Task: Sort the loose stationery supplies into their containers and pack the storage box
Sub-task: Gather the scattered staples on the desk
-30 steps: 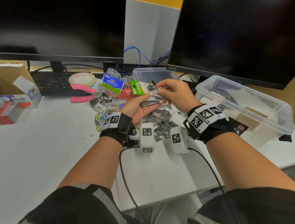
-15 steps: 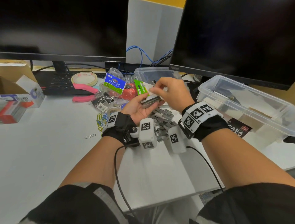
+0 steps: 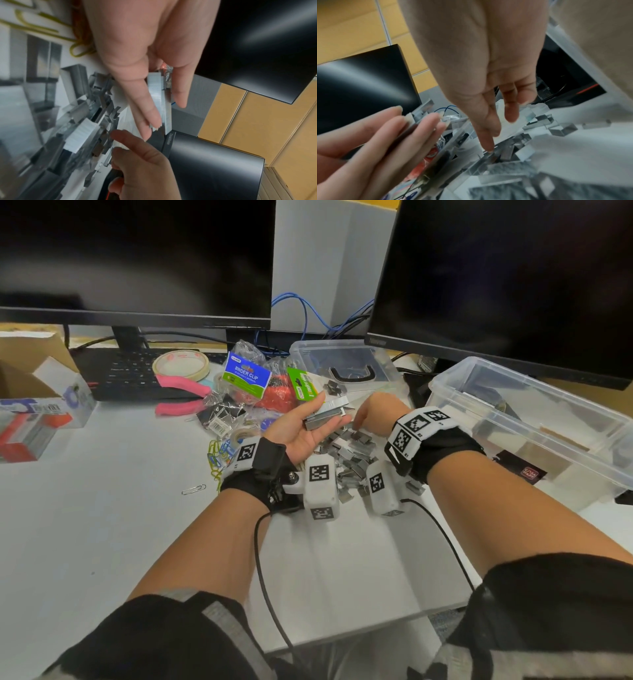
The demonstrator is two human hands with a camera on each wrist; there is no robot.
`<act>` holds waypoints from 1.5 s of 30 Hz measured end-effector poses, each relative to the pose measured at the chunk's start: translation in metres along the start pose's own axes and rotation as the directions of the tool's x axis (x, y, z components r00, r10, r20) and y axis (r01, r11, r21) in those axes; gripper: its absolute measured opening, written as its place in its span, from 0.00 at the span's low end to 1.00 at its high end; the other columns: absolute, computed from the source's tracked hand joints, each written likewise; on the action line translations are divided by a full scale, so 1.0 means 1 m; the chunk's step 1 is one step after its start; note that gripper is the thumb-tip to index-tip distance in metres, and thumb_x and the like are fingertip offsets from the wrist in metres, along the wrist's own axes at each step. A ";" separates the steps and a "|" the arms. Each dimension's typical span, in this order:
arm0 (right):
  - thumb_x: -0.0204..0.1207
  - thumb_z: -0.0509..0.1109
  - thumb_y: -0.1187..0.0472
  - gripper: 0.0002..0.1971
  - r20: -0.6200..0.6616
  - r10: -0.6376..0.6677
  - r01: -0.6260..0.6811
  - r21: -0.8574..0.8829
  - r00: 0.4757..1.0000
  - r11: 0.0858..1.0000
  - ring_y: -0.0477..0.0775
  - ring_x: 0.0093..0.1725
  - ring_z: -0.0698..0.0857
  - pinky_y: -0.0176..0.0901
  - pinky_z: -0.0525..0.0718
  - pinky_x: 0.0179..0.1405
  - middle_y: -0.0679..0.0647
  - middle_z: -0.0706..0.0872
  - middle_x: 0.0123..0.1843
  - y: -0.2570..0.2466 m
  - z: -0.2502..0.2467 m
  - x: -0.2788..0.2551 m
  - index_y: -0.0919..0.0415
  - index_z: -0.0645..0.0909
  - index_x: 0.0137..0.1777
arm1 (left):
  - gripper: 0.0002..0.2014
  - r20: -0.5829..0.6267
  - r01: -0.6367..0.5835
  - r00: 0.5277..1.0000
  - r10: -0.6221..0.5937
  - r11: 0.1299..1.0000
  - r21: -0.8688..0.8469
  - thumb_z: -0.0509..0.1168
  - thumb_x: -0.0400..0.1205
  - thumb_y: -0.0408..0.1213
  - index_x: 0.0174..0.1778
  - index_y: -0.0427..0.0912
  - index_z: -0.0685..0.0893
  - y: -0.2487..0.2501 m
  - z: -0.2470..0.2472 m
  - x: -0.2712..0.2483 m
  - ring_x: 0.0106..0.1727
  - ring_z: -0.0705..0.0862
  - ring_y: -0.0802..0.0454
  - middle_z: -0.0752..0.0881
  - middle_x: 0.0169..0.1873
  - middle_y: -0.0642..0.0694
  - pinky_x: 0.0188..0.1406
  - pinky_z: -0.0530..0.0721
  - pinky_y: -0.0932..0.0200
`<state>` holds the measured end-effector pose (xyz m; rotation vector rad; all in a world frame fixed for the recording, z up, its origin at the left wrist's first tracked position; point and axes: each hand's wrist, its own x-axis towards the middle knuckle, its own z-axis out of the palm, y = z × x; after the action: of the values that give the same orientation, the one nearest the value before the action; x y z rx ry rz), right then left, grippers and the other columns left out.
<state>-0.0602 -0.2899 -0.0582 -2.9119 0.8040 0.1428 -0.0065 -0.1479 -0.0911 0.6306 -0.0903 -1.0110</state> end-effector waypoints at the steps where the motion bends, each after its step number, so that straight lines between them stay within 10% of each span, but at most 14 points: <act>1: 0.80 0.66 0.61 0.14 0.034 0.001 0.001 -0.047 0.999 0.999 0.59 0.61 0.82 0.46 0.80 0.62 0.59 0.84 0.62 -0.001 0.002 0.004 0.63 0.83 0.62 | 0.10 0.003 -0.004 1.000 0.004 1.000 0.007 0.59 0.85 0.34 0.48 0.28 0.80 0.000 0.000 0.000 0.35 0.90 0.35 0.88 0.38 0.28 0.35 0.88 0.59; 13: 0.83 0.59 0.66 0.17 0.123 -0.033 0.061 -0.228 0.992 0.972 0.60 0.67 0.78 0.48 0.74 0.69 0.60 0.80 0.68 -0.003 0.008 0.008 0.62 0.77 0.70 | 0.10 0.002 -0.011 1.000 0.011 1.000 0.006 0.59 0.85 0.32 0.46 0.28 0.80 -0.001 0.000 0.000 0.35 0.90 0.35 0.88 0.38 0.29 0.31 0.89 0.59; 31: 0.81 0.61 0.61 0.15 0.106 -0.087 0.099 -0.112 0.991 0.989 0.60 0.57 0.82 0.42 0.76 0.51 0.62 0.84 0.59 -0.001 0.009 -0.004 0.66 0.81 0.63 | 0.08 0.008 -0.018 1.000 0.019 1.000 -0.012 0.60 0.84 0.32 0.51 0.29 0.79 0.000 -0.005 0.003 0.38 0.90 0.34 0.86 0.45 0.27 0.31 0.89 0.58; 45: 0.75 0.72 0.66 0.14 -0.161 -0.054 0.082 0.172 0.986 0.982 0.54 0.62 0.81 0.37 0.75 0.60 0.57 0.85 0.62 0.010 -0.005 -0.017 0.63 0.85 0.61 | 0.09 0.002 -0.010 1.000 0.010 1.000 -0.001 0.60 0.85 0.32 0.49 0.28 0.79 0.001 -0.003 0.000 0.37 0.90 0.34 0.88 0.40 0.28 0.33 0.89 0.58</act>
<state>-0.0799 -0.2905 -0.0516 -2.8013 0.6970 -0.1566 -0.0048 -0.1466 -0.0931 0.6273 -0.0947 -1.0020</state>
